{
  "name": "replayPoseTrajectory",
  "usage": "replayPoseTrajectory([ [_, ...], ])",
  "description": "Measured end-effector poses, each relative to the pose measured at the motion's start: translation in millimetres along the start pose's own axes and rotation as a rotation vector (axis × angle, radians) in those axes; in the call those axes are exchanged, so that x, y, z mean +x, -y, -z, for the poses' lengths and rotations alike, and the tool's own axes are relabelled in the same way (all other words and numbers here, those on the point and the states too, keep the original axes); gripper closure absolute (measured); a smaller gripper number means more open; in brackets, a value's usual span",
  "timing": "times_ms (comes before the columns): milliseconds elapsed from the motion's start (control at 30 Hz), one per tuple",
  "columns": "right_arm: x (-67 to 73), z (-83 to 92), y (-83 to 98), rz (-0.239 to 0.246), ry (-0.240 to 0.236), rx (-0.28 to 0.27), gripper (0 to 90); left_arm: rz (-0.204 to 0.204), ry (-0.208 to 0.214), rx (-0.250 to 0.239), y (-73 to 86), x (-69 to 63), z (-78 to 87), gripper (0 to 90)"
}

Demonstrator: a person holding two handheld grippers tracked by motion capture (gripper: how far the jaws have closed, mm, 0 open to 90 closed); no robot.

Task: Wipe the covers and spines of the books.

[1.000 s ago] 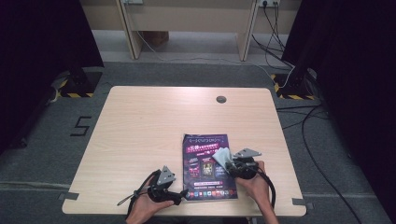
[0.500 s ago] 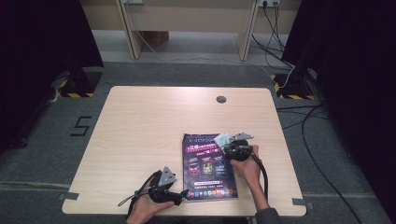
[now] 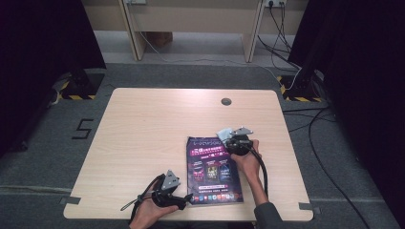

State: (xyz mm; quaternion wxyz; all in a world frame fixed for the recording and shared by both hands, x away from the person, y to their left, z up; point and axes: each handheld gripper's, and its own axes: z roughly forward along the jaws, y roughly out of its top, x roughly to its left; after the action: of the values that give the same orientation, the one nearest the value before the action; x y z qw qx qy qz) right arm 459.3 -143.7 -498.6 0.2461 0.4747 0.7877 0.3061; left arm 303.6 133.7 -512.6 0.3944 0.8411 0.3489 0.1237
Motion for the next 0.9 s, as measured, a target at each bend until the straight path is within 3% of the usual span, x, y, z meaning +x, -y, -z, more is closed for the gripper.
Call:
replayPoseTrajectory([
  [267,-4.9,-8.3,-5.6,-0.023,-0.018,-0.012,63.0,-0.005,-0.005,0.0,-0.3,-0.7,-0.1,20.1],
  [333,3.5,-7.4,-6.7,0.014,-0.008,-0.01,63.8,-0.004,-0.005,-0.001,-0.1,-0.9,-0.1,20.1],
  [433,21.3,-8.8,-9.8,0.015,-0.11,-0.007,63.7,-0.005,-0.007,-0.002,0.0,-1.2,-0.1,20.2],
  [533,45.2,-8.6,-14.4,0.101,-0.138,-0.003,63.7,-0.005,-0.008,-0.001,0.2,-1.5,0.4,20.6],
  [700,75.0,-6.2,-16.5,0.178,-0.227,-0.001,63.7,-0.004,-0.006,-0.006,0.8,-1.4,0.3,20.6],
  [833,75.1,-6.5,-17.2,0.178,-0.221,0.003,60.8,-0.001,-0.008,-0.007,0.9,-1.4,0.3,20.5],
  [900,72.6,-7.6,-17.9,0.18,-0.191,0.0,60.9,-0.001,-0.007,-0.005,0.8,-1.2,0.2,20.4],
])
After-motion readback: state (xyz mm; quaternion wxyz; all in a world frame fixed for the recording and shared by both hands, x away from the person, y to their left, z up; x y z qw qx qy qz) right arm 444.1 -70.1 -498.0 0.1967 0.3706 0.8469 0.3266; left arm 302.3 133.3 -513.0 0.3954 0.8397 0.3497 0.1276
